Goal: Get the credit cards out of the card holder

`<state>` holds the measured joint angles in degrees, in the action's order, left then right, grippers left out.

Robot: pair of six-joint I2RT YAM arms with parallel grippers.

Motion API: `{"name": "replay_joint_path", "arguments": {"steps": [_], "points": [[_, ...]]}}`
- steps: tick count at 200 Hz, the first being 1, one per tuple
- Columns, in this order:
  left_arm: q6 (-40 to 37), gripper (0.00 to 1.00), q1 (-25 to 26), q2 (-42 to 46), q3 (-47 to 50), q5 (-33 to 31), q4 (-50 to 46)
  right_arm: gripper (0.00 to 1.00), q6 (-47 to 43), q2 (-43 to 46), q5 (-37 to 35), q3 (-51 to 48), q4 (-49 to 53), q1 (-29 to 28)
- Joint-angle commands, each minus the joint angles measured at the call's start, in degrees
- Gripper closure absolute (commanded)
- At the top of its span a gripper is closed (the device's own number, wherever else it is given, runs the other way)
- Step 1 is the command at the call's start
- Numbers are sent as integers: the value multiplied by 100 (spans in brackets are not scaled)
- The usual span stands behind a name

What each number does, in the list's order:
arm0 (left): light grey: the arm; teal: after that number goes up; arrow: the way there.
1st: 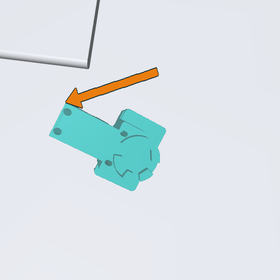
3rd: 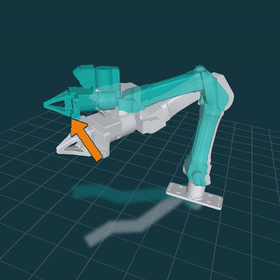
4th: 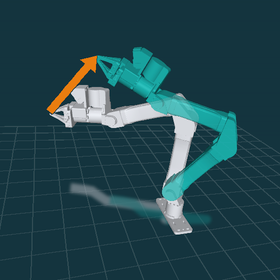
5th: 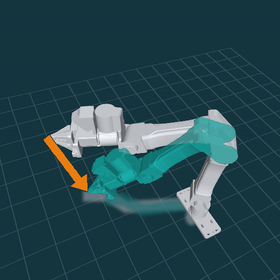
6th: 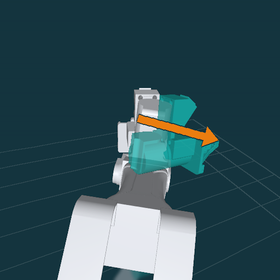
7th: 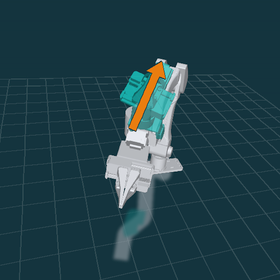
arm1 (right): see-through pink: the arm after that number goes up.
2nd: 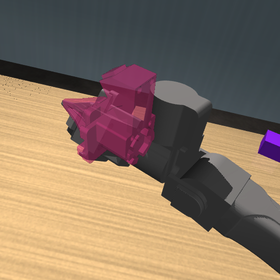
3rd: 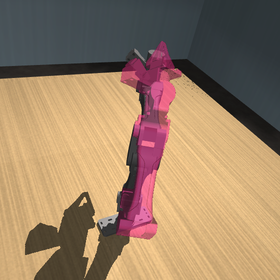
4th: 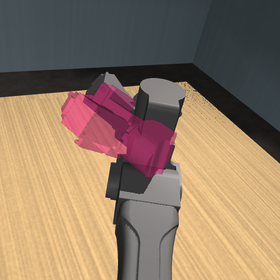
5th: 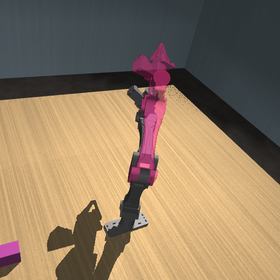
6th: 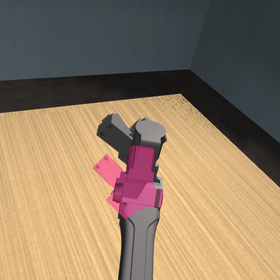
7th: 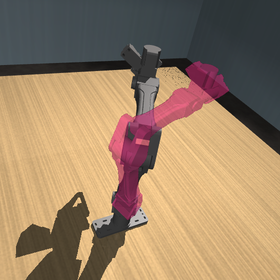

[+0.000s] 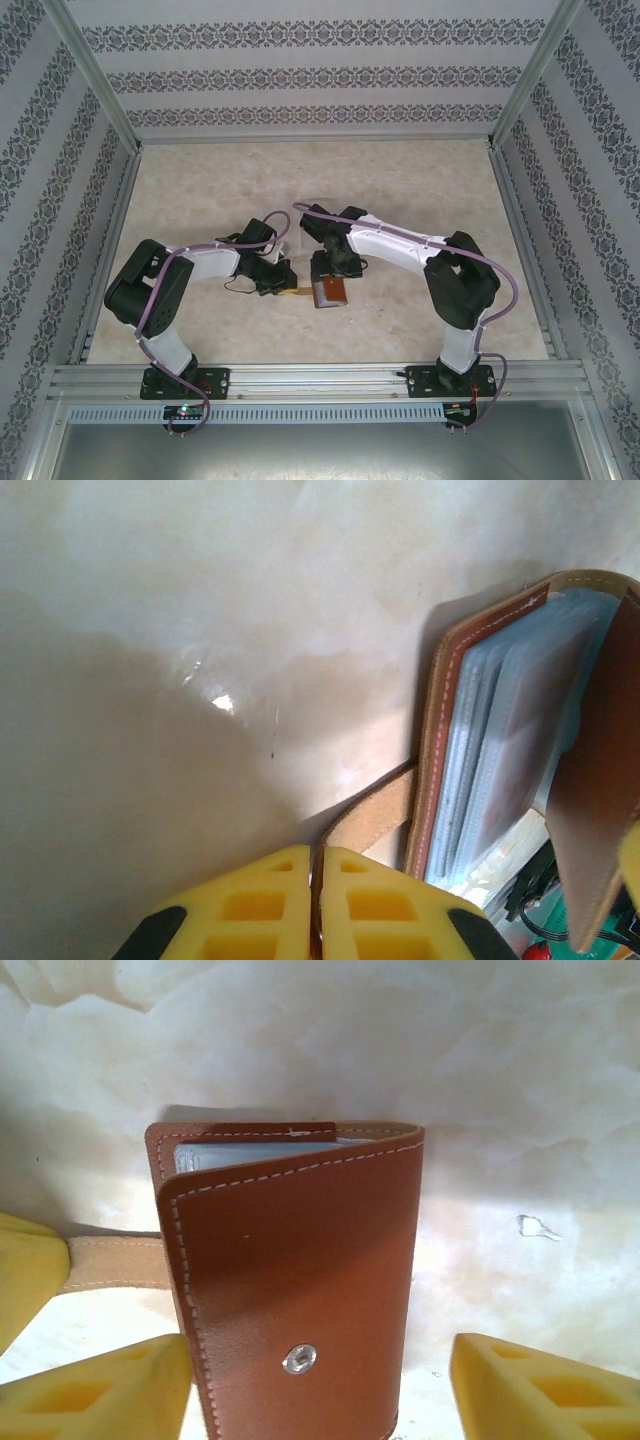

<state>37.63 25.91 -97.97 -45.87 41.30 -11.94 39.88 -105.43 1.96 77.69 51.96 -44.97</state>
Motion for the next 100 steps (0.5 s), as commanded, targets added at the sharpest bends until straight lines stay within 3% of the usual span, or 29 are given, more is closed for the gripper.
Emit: {"name": "replay_joint_path", "arguments": {"steps": [1, 57, 81, 100], "points": [[16, 92, 49, 197, 19, -190, -122, 38, -97, 209, -178, -221, 214, 144], [46, 91, 53, 265, -62, -343, -266, 72, -213, 369, -26, -539, 28, 371], [-17, 83, 50, 424, -207, -530, -549, 86, -192, 463, 81, -629, -137, 408], [-85, 77, 46, 602, -392, -734, -844, 89, -81, 552, 211, -706, -327, 426]]}}
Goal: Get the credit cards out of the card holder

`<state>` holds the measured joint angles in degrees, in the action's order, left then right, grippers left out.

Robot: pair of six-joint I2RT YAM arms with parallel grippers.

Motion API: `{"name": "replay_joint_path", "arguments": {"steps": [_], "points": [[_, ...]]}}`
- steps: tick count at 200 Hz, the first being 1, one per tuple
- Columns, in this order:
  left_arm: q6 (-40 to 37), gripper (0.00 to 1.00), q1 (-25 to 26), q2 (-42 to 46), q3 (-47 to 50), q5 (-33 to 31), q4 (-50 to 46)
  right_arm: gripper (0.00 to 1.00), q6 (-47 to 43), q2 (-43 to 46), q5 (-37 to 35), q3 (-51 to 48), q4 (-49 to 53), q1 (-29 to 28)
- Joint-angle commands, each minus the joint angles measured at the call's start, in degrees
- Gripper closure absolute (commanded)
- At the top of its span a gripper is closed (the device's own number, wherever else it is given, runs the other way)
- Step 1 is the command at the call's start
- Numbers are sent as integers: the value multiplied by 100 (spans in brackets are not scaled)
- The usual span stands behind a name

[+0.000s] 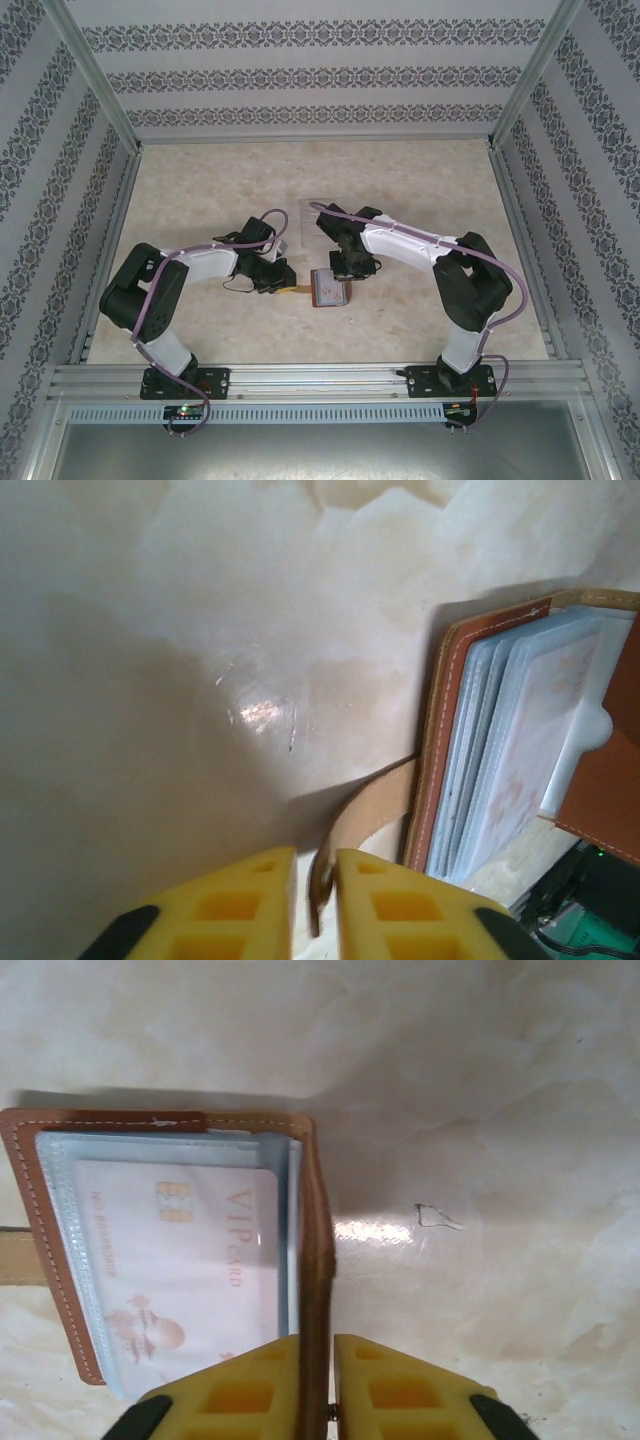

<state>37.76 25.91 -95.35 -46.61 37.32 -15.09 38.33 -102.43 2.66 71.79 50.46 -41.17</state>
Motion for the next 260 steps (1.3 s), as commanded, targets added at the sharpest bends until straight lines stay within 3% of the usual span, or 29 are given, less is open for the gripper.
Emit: {"name": "replay_joint_path", "arguments": {"steps": [1, 77, 151, 260], "points": [[-100, 76, 46, 350, -325, -342, -543, 90, 81, 260, 149, -118, -189, 47], [-468, 61, 266, 875, -1345, -671, -1759, 92, 619, 545, 377, -315, -957, 30], [-409, 62, 411, 97, -1289, -608, -1266, 93, 640, 417, 971, -569, -1742, 43], [-700, 63, 487, -736, -1431, -915, -1317, 90, 325, 198, 1259, -703, -1979, 212]]}}
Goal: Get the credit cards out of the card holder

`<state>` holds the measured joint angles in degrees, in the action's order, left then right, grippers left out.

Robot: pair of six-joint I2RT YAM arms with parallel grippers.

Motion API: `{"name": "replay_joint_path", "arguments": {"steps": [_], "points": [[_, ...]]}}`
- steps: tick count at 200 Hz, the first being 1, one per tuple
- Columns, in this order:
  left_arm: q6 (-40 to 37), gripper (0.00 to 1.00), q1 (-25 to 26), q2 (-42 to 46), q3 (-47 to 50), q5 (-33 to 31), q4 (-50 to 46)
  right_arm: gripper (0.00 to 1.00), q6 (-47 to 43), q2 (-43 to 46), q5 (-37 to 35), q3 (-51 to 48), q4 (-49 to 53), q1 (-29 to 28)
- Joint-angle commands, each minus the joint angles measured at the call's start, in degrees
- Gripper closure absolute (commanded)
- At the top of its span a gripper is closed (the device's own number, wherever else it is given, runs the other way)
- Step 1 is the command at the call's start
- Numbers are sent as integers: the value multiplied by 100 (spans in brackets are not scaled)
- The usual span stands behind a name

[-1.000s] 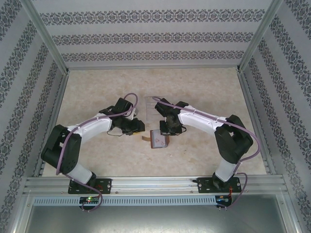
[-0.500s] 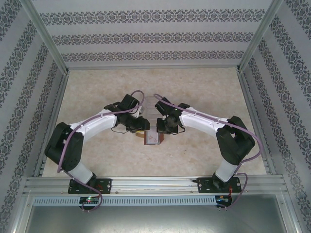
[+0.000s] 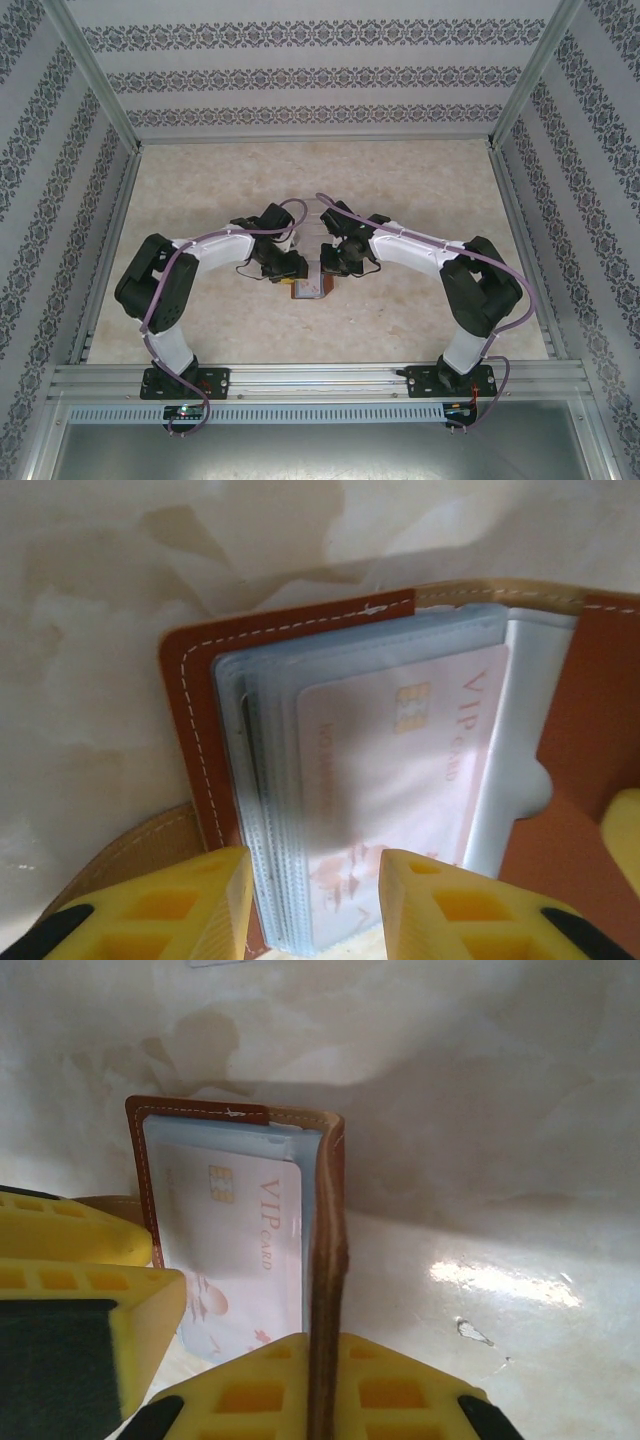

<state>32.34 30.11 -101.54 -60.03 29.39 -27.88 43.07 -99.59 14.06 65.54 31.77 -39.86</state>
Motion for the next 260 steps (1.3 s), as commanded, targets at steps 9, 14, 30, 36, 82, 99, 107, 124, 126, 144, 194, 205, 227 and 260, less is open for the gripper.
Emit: {"name": "replay_joint_path", "arguments": {"steps": [9, 14, 30, 36, 82, 99, 107, 124, 126, 144, 194, 205, 227, 260], "points": [[-150, 64, 67, -144, -72, -138, -21, 89, -160, -95, 108, -99, -97, 97], [-149, 64, 65, -155, -60, -131, -16, 87, -167, -104, 78, -106, -86, 110], [-107, 64, 66, -152, 4, -103, 40, 80, -223, -96, -166, -72, 84, 118], [-96, 64, 74, -141, 37, -101, 63, 77, -261, -96, -248, -58, 177, 115], [-44, 65, 71, -121, 216, -112, 150, 49, -509, -60, -1096, 26, 808, 100], [-10, 65, 74, -103, 259, -95, 195, 38, -580, -91, -1528, 96, 1097, 57], [1, 65, 68, -96, 266, -87, 204, 34, -605, -122, -1725, 136, 1227, 30], [26, 65, 66, -91, 290, -82, 230, 24, -678, -197, -2126, 226, 1492, -61], [27, 65, 70, -89, 290, -87, 235, 23, -677, -211, -2173, 236, 1513, -65], [25, 65, 73, -111, 308, -59, 248, 17, -737, -325, -2479, 322, 1687, -177], [27, 66, 70, -191, 346, -68, 259, 13, -749, -764, -2850, 364, 1771, -336], [27, 66, 71, -208, 360, -58, 270, 13, -739, -869, -2951, 387, 1811, -361], [44, 67, 69, -209, 362, -45, 274, 12, -739, -1008, -3190, 481, 2004, -440], [77, 67, 78, -205, 371, -40, 309, 13, -791, -961, -3245, 634, 2149, -488]]}}
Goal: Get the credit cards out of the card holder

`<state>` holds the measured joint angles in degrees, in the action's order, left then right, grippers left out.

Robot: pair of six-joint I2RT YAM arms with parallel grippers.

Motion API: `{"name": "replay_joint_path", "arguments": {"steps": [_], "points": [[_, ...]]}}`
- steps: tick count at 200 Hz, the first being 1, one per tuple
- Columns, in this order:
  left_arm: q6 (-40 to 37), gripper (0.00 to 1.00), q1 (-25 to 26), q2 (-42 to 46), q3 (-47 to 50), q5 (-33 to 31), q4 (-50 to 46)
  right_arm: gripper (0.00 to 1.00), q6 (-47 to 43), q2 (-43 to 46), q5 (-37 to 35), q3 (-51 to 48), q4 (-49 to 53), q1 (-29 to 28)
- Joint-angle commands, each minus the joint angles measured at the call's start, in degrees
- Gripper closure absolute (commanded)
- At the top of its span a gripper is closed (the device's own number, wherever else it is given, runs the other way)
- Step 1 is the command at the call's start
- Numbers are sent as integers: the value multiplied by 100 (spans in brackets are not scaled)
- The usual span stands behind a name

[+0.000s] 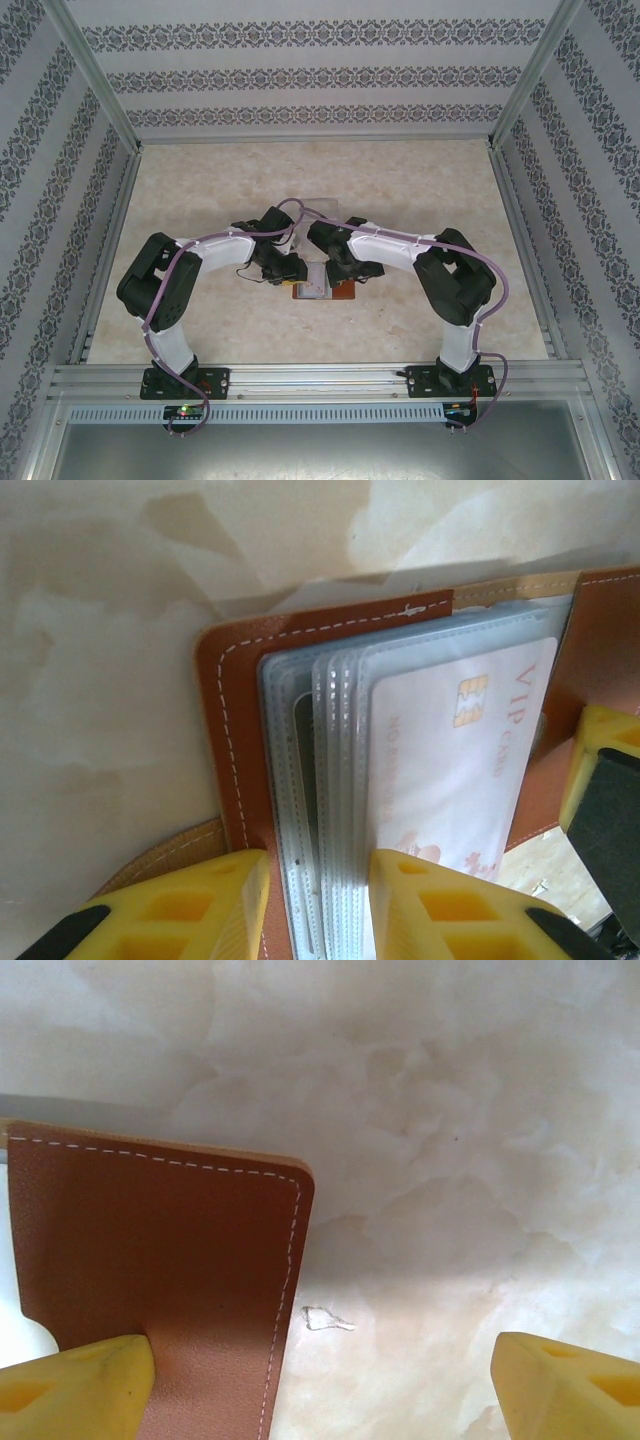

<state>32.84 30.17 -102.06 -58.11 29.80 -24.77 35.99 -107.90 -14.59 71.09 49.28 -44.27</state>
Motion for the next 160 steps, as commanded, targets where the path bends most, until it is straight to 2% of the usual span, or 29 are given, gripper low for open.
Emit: {"name": "replay_joint_path", "arguments": {"steps": [1, 50, 112, 160], "points": [[28, 67, 65, -159, 182, -81, -1, 13, -83, -120, -374, 79, 398, -46], [168, 68, 60, -112, 247, -30, 147, 22, 0, 522, 335, 67, 86, 5], [223, 69, 68, -64, 301, 16, 219, 45, 184, 1123, 833, 60, -197, 51], [267, 72, 64, -25, 360, 38, 285, 62, 421, 1477, 1487, -184, -796, 133]]}}
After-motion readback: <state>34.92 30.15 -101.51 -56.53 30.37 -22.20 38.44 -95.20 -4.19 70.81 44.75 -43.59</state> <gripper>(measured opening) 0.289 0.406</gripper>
